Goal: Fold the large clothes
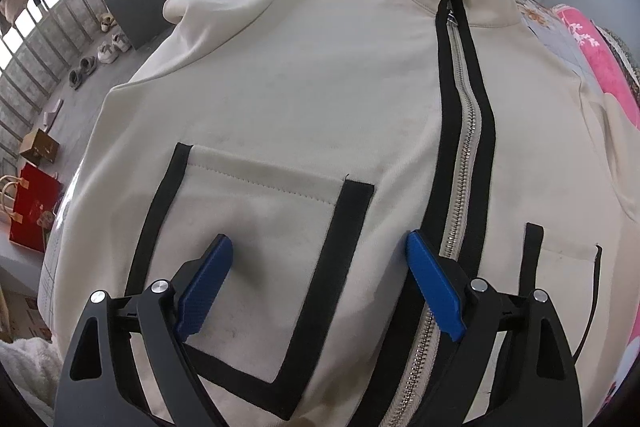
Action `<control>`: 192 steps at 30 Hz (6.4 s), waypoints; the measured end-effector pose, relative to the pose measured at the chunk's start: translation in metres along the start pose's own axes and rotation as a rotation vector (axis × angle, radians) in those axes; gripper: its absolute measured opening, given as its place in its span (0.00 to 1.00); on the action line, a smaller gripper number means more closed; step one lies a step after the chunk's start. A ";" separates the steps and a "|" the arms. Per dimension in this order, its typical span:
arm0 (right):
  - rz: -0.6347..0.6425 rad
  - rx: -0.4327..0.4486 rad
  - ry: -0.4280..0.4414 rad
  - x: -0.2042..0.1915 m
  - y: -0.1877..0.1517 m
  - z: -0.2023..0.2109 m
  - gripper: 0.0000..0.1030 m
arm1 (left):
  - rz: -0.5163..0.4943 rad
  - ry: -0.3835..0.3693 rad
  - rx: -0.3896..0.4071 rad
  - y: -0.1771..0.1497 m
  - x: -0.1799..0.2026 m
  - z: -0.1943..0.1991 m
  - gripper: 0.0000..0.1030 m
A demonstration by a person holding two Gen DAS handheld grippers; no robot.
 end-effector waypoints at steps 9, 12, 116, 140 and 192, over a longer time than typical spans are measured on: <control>0.004 0.024 0.003 0.000 -0.002 0.001 0.84 | -0.146 0.258 0.071 0.032 0.049 0.033 0.15; 0.001 0.037 0.013 0.001 -0.002 0.002 0.84 | -0.248 0.396 0.122 0.033 0.090 0.051 0.08; -0.145 -0.030 0.375 0.094 0.148 -0.020 0.67 | -1.380 1.191 -0.134 -0.332 0.181 -0.116 0.50; -0.071 0.003 0.450 0.146 -0.062 0.097 0.54 | -1.413 1.295 -0.236 -0.339 0.145 -0.124 0.31; 0.230 0.536 0.746 -0.063 0.159 0.334 0.10 | -1.214 1.254 0.043 -0.296 0.191 -0.054 0.45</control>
Point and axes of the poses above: each gripper's, at about its wrist camera, not at the fingertips, and z roughly against the way its jaws point, x to its right, y to its top, the point moved 7 cm from there along -z, roughly the way its jaws point, and after that the axes turned 12 degrees about -x, right-handed, at the moved point
